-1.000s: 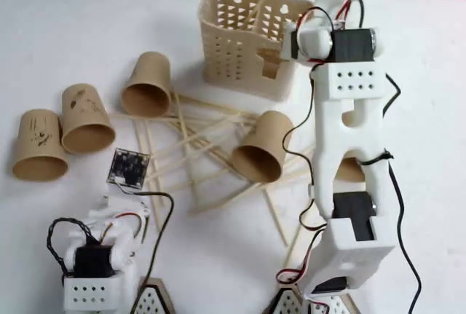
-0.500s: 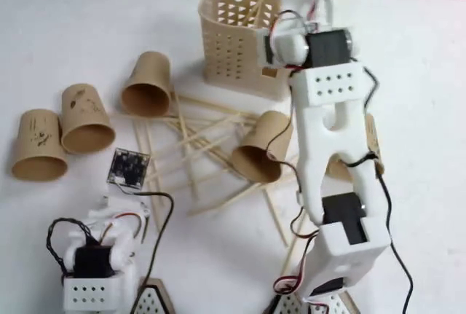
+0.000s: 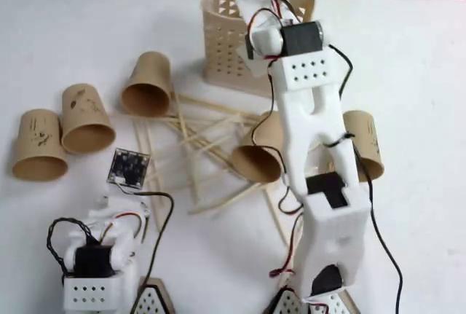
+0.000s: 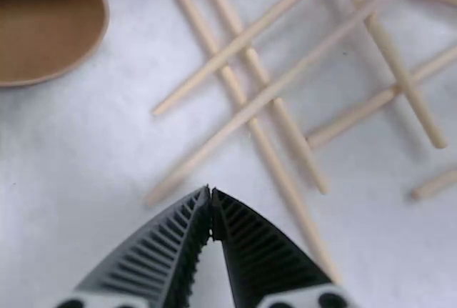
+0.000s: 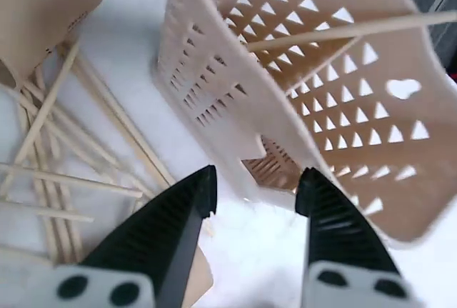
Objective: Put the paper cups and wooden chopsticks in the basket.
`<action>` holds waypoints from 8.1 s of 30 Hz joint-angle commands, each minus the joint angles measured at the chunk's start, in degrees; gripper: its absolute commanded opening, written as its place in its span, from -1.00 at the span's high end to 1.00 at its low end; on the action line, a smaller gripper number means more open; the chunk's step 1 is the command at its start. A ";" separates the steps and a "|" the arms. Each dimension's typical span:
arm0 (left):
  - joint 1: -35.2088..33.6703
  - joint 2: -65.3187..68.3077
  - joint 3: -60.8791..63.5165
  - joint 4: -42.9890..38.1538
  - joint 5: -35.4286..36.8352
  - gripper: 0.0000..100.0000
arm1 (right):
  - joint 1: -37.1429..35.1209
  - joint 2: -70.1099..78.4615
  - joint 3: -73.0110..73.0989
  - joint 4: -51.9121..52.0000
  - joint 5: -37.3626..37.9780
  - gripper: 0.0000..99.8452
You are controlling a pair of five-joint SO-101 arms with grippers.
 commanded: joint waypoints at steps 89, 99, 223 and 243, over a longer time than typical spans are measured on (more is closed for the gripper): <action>-0.04 -0.22 -0.26 0.26 -0.26 0.95 | -1.54 -7.78 -7.21 14.46 13.80 0.59; -0.04 -0.22 -0.26 0.26 -0.26 0.95 | -4.26 -22.55 3.08 14.55 6.86 0.60; -22.81 88.04 -61.10 -32.09 -46.42 0.62 | 3.74 -87.52 62.33 2.77 -2.73 0.96; -20.88 89.89 -61.10 -35.96 -40.88 0.96 | 3.91 -58.07 32.26 -4.88 -20.57 0.96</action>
